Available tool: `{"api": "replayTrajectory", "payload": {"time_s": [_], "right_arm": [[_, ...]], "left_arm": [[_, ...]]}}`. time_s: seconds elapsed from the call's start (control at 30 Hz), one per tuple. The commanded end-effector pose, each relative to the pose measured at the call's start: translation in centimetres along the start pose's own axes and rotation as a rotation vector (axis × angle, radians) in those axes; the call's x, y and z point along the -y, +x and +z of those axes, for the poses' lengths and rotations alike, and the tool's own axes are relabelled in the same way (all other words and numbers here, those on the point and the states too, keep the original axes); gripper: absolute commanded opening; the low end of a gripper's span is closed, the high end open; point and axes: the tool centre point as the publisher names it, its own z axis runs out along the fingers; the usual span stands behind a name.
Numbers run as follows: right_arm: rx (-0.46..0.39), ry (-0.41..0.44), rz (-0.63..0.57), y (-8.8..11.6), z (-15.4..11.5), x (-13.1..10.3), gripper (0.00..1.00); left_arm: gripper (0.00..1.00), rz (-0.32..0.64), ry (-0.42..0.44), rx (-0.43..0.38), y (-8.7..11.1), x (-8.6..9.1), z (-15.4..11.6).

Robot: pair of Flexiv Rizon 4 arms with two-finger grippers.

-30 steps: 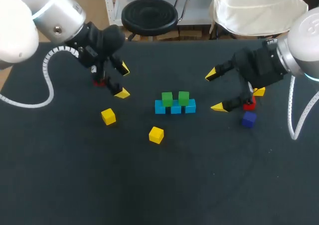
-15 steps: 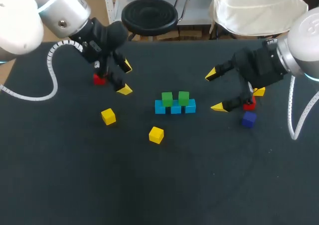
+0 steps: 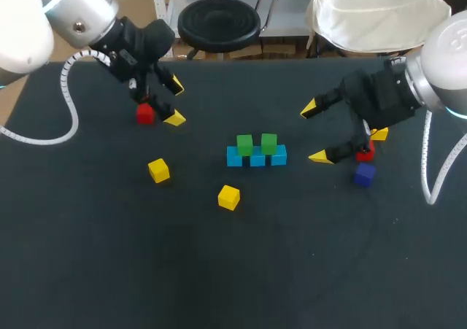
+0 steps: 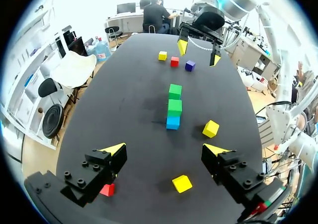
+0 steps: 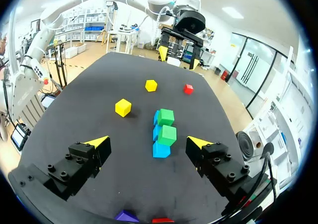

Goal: Place the blue cubes, place green cubes on the blue cubes, place the yellow cubes on the green cubes, then place the red cubes on the yellow cubes, and place purple cube on the red cubes.

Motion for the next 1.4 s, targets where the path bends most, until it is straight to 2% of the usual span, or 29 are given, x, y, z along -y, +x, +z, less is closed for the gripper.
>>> {"api": "replayTrajectory", "payload": {"time_s": [0.03,0.23,0.3,0.4,0.63,0.8,0.97,1.07,1.4], "right_arm": [[0.002,0.000,-0.001,0.0,0.0,0.0,1.00],[0.002,0.000,-0.001,0.0,0.0,0.0,1.00],[0.016,0.025,0.005,-0.4,0.9,-0.7,1.00],[0.026,0.067,0.042,-0.8,1.5,-2.4,1.00],[0.026,0.201,0.124,-2.9,0.8,-7.4,1.00],[0.020,0.244,0.162,-4.4,0.7,-9.7,1.00],[0.073,0.217,0.156,-5.1,0.5,-10.7,1.00],[0.104,0.109,0.137,-5.0,1.2,-10.2,1.00],[0.104,0.109,0.137,-5.0,1.2,-10.2,1.00]], "left_arm": [[1.00,0.001,-0.001,0.002,0.1,0.1,0.0],[1.00,0.001,-0.001,0.002,0.1,0.1,0.0],[1.00,0.001,-0.001,0.002,0.1,0.1,0.0],[1.00,0.001,-0.001,0.002,0.1,0.1,0.0],[1.00,0.001,-0.001,0.002,0.1,0.1,0.0],[1.00,0.001,-0.001,0.002,0.1,0.1,0.0],[1.00,0.001,-0.001,0.002,0.1,0.1,0.0],[1.00,0.001,-0.001,0.002,0.1,0.1,0.0],[1.00,0.001,-0.001,0.002,0.1,0.1,0.0]]}}
